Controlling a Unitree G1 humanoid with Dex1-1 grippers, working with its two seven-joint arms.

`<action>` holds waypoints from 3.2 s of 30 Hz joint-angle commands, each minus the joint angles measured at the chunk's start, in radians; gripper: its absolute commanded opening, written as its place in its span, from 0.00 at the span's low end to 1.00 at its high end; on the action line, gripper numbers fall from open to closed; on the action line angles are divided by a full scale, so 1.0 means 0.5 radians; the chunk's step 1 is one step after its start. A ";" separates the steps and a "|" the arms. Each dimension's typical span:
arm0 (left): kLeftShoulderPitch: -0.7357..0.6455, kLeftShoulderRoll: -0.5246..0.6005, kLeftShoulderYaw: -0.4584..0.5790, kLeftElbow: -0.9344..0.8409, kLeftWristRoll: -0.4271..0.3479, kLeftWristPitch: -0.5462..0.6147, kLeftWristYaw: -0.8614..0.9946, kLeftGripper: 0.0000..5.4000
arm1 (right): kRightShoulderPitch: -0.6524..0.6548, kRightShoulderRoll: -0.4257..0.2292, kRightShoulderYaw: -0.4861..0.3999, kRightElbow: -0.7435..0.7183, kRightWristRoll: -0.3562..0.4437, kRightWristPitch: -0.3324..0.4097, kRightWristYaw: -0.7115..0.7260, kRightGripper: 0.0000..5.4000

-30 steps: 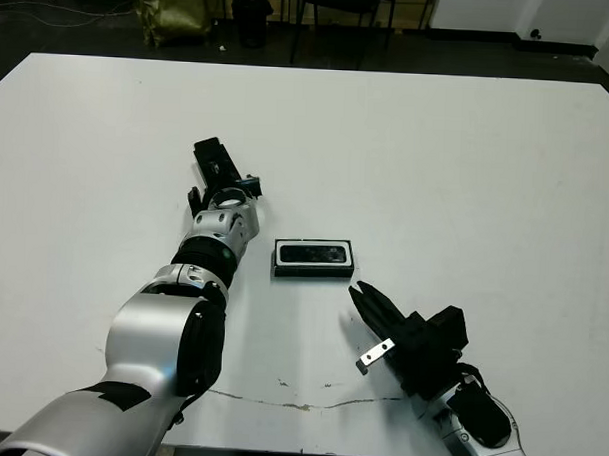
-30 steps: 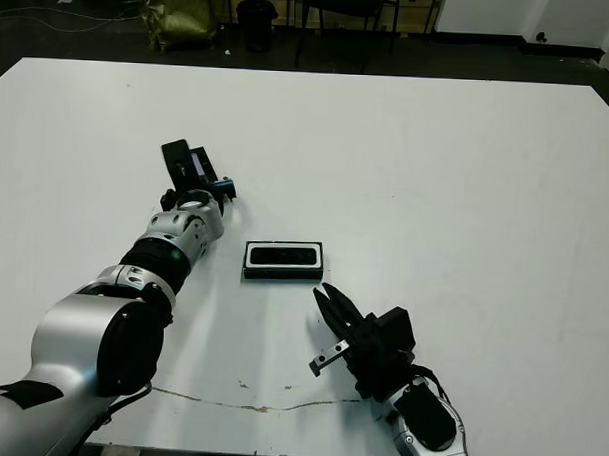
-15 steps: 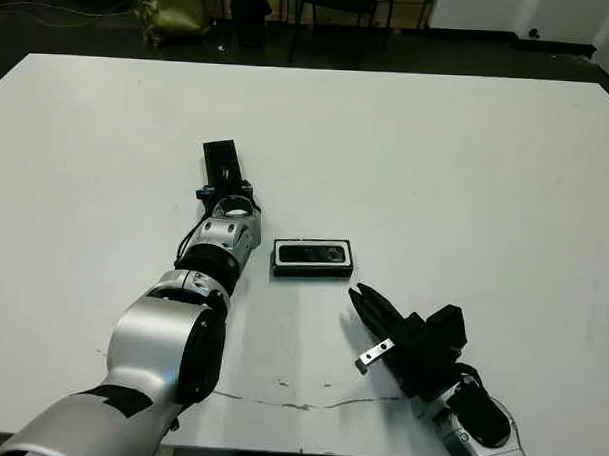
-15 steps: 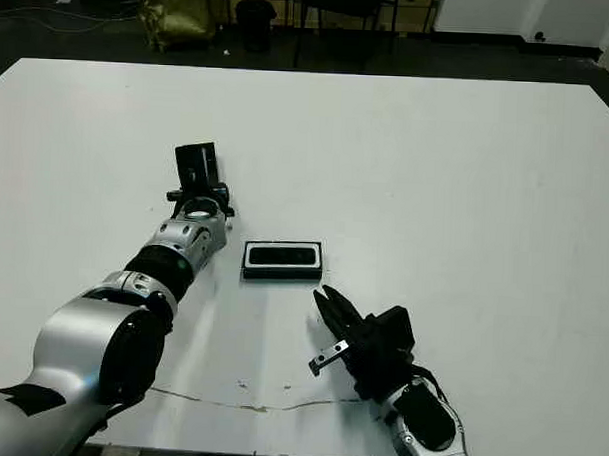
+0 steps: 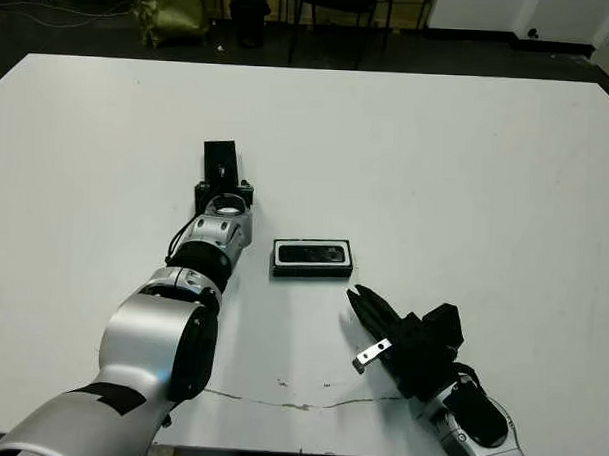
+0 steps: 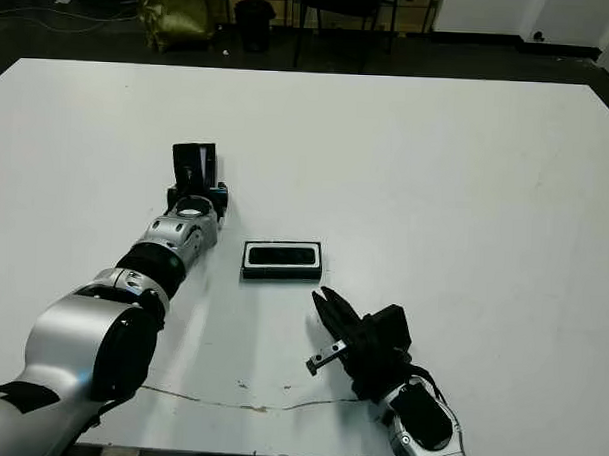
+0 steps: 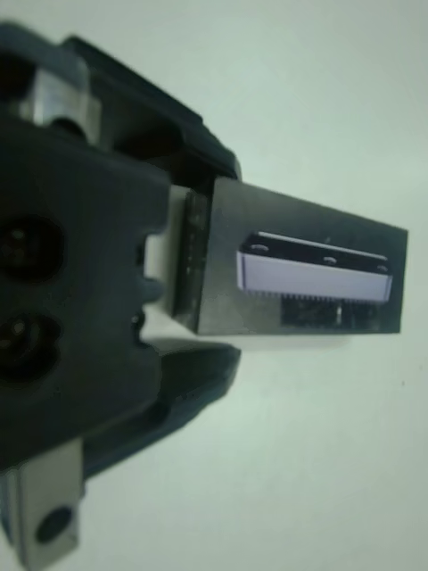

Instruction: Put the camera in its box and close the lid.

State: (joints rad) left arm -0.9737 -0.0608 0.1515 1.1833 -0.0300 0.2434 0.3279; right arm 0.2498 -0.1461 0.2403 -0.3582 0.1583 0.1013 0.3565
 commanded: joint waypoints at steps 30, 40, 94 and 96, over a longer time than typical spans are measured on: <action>0.818 0.529 -0.044 -2.203 -0.463 1.120 -1.091 0.42 | 0.051 -0.107 -0.027 0.064 -0.092 -0.121 0.037 0.00; 0.815 1.429 -0.348 -2.546 -0.617 1.044 -2.257 0.42 | -0.010 -0.116 -0.286 0.051 0.333 0.007 0.160 0.00; 0.171 0.918 -1.025 -1.233 -0.118 -0.042 -3.375 0.42 | -0.068 -0.301 -0.715 0.128 0.569 0.195 0.302 0.00; 0.160 0.907 -1.035 -1.206 -0.102 -0.010 -3.388 0.42 | -0.077 -0.302 -0.718 0.141 0.563 0.197 0.294 0.00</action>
State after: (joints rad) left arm -0.8955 0.3940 -0.3526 0.5605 -0.1000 0.2301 -1.3586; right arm 0.2079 -0.2921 -0.1124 -0.3026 0.4522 0.1987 0.5101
